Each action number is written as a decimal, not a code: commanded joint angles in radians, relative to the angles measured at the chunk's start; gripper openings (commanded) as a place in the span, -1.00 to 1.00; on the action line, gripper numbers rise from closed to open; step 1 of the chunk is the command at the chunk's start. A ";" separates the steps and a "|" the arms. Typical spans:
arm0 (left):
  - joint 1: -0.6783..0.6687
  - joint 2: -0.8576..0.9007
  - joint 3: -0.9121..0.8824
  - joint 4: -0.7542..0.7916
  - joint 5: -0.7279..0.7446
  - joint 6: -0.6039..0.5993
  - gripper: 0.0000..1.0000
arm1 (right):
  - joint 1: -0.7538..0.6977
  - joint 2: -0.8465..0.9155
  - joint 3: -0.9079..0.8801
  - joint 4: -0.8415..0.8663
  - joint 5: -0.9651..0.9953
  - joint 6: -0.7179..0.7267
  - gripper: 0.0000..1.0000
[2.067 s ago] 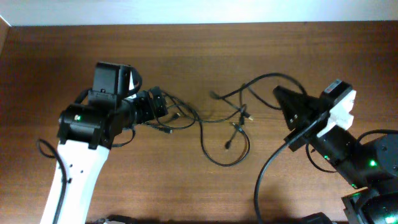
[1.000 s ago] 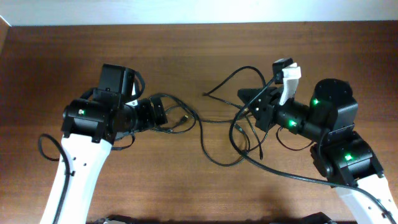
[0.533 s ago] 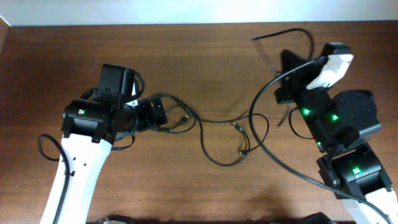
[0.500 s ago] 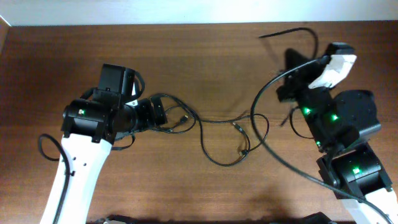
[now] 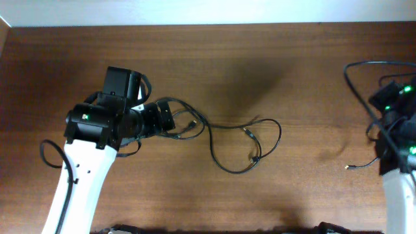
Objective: Untangle cables
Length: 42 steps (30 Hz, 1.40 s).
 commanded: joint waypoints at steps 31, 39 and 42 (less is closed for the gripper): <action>-0.003 0.005 0.003 -0.002 0.000 0.009 0.98 | -0.918 0.299 0.010 -0.050 -0.508 0.101 0.52; -0.003 0.005 0.003 -0.002 0.000 0.009 0.98 | -0.848 0.299 0.010 0.034 -0.990 -0.154 0.97; -0.003 0.005 0.003 -0.002 0.000 0.009 0.98 | -0.835 0.299 0.010 0.038 -1.096 -0.215 0.97</action>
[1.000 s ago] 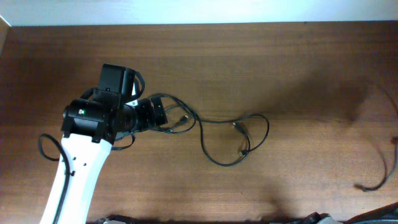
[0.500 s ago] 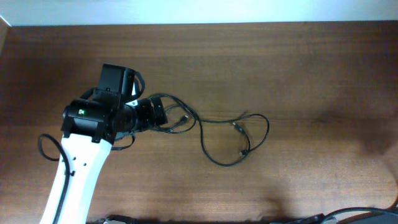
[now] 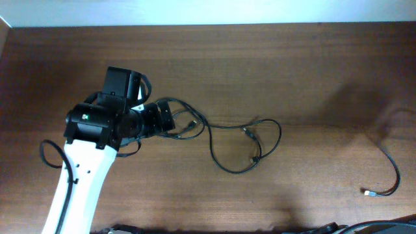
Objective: Untangle cables
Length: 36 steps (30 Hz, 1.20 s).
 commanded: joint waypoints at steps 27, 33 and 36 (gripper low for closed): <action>-0.003 0.005 0.003 -0.001 0.000 0.009 0.99 | 0.319 0.327 0.009 -0.512 0.497 -0.176 0.92; -0.003 0.005 0.003 -0.001 0.000 0.009 0.98 | 0.319 0.327 0.009 -0.435 0.574 -0.231 0.94; -0.003 0.005 0.003 -0.001 0.000 0.009 0.98 | 0.319 0.327 0.010 -0.424 0.575 -0.465 0.97</action>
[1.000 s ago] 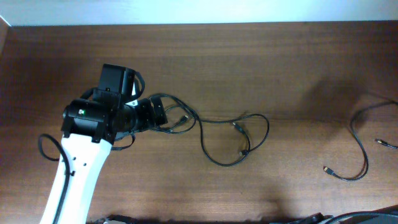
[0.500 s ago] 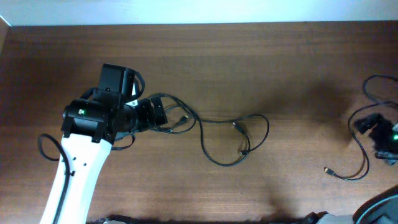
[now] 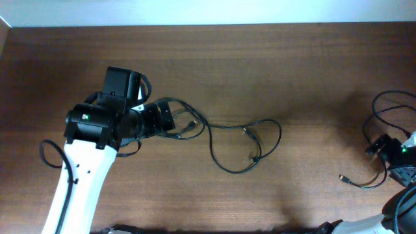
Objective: Untangle cables
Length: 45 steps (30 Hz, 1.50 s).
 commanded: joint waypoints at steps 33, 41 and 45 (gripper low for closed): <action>-0.003 0.005 0.003 -0.002 0.000 0.009 0.98 | -0.094 0.010 -0.003 0.103 0.053 -0.106 -0.92; -0.003 0.005 0.003 -0.002 0.000 0.009 0.98 | -0.403 0.010 0.323 -0.033 0.055 -0.106 -0.92; -0.003 0.005 0.003 -0.002 0.000 0.009 0.98 | -0.493 0.010 0.337 -0.021 0.055 -0.053 -0.67</action>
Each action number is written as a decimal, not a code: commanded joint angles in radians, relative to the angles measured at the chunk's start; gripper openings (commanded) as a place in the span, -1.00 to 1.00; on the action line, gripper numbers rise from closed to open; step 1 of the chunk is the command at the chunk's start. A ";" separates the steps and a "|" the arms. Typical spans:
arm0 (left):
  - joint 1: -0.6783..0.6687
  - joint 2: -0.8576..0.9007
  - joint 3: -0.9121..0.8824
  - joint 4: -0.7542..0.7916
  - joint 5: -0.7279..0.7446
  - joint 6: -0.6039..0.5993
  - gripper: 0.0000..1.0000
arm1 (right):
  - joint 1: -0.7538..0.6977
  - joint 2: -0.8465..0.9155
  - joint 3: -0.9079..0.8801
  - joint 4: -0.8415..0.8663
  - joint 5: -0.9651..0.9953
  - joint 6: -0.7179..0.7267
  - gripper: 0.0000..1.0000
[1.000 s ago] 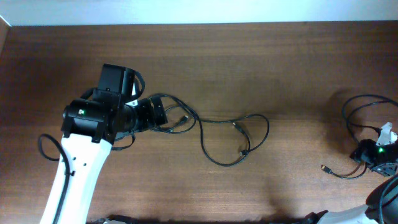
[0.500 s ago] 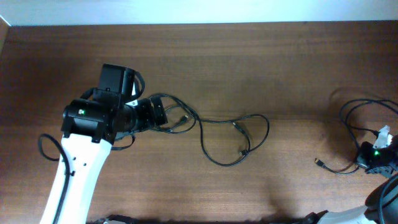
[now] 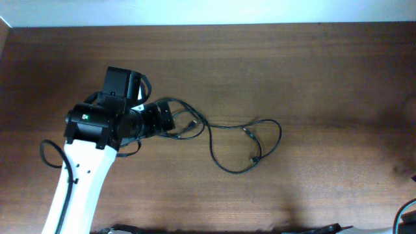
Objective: Untangle cables
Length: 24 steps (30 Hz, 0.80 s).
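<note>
A thin black cable (image 3: 242,148) lies in loose loops across the middle of the brown table (image 3: 292,71), with small connectors near its centre. Its left end curls into a tangle (image 3: 188,125) at my left gripper (image 3: 177,126), which reaches in from the left and looks shut on the strands there. My right gripper is out of view, and the second cable does not show.
The left arm's white link (image 3: 78,188) runs down to the front edge, with its own black lead (image 3: 49,155) looping beside it. A thin dark arc (image 3: 407,209) shows at the bottom right corner. A pale wall borders the table's far edge.
The right gripper and the separate cable it had at the right edge have gone out of view. The left gripper and the looped cable lie as before.
The right arm was at the right edge with a separate cable hanging from it. Then only that cable lay at the lower right. The gripper was then back at it; now both are out of view. The left gripper stayed on the tangle.
</note>
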 commanded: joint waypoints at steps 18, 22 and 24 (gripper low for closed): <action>-0.003 0.005 0.003 -0.001 0.000 0.009 0.98 | 0.162 -0.010 0.028 -0.104 -0.575 -0.189 0.97; -0.003 0.005 0.003 -0.001 0.000 0.009 0.98 | 0.366 -0.010 0.028 -0.119 -0.576 -0.190 0.97; -0.003 0.005 0.003 -0.001 0.000 0.009 0.98 | 0.463 -0.010 0.028 -0.112 -0.576 -0.189 0.97</action>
